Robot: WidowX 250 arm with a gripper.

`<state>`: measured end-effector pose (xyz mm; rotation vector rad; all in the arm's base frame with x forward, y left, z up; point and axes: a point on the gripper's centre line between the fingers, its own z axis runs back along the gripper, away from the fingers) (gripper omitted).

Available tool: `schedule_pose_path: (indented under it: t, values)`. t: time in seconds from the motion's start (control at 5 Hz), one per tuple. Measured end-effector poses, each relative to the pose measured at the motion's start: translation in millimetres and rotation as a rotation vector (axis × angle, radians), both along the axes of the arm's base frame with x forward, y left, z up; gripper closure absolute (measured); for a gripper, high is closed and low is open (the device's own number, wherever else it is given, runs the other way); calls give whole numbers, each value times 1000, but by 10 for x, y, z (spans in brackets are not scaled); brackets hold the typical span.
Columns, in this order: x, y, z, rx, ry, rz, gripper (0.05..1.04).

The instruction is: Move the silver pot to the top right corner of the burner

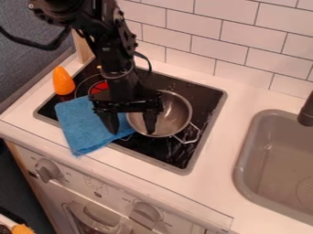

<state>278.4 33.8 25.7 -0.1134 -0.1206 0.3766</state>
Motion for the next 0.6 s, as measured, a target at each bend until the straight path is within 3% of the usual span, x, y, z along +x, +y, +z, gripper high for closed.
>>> schedule_pose_path:
  t: [0.2,0.4,0.6]
  values:
    - [50,8,-84,-19,-7,8,83]
    - [132,56,-86,-42,-29,35,160]
    - [186,97,-50,-26,-40,14,422]
